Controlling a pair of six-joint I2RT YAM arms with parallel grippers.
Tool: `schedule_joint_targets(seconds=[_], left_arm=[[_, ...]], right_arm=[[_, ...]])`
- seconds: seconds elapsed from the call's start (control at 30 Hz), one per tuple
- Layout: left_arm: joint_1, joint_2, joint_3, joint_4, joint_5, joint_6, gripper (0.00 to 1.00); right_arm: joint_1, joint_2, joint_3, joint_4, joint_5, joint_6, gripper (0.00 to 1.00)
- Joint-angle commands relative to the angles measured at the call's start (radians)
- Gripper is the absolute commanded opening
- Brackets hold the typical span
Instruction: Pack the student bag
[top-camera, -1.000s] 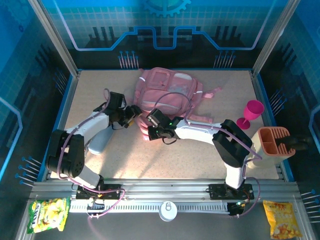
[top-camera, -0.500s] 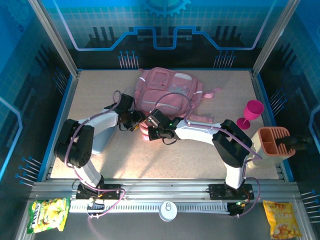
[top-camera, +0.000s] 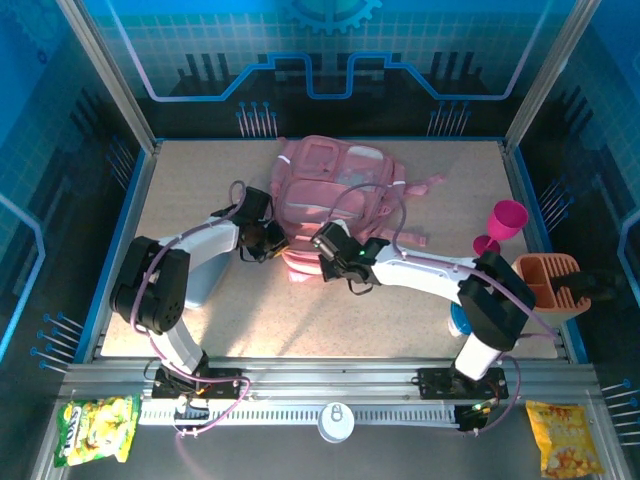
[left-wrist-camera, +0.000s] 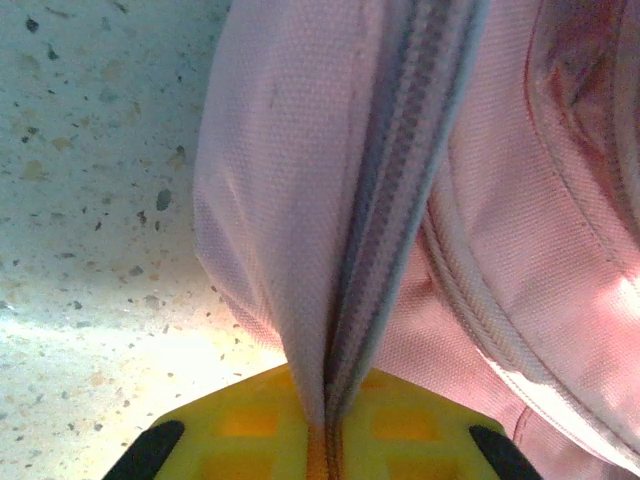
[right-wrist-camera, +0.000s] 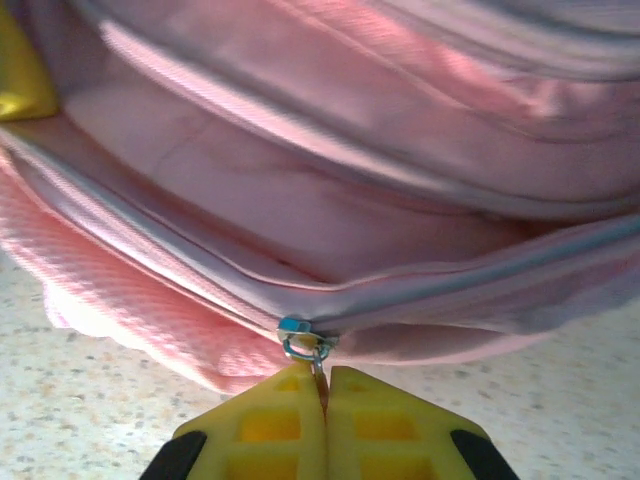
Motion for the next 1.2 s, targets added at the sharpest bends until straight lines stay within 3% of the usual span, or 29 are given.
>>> schedule_joint_targets(seconds=[0.0,0.2,0.5,0.77,0.97,1.17], left_arm=[[0.028,-0.062,0.028,-0.037,-0.053,0.045,0.0],[0.044,-0.112,0.035,-0.054,-0.032,0.06,0.0],[0.075,-0.148,0.032,-0.099,-0.032,0.114,0.0],[0.119,-0.127,0.032,-0.149,0.059,0.21,0.0],[0.122,-0.119,0.034,-0.157,0.073,0.22,0.0],[0.121,-0.105,0.031,-0.114,0.112,0.177,0.0]], right_arm=[[-0.052,-0.073,-0.036,-0.158,0.119,-0.019,0.0],[-0.127,-0.103,-0.052,-0.144,0.106,-0.04,0.0],[-0.261,-0.062,-0.057,-0.053,-0.047,-0.145,0.0],[-0.37,-0.028,-0.005,-0.097,-0.112,-0.238,0.0],[-0.343,-0.064,-0.02,-0.092,-0.188,-0.25,0.0],[-0.207,-0.069,-0.005,-0.059,-0.301,-0.217,0.0]])
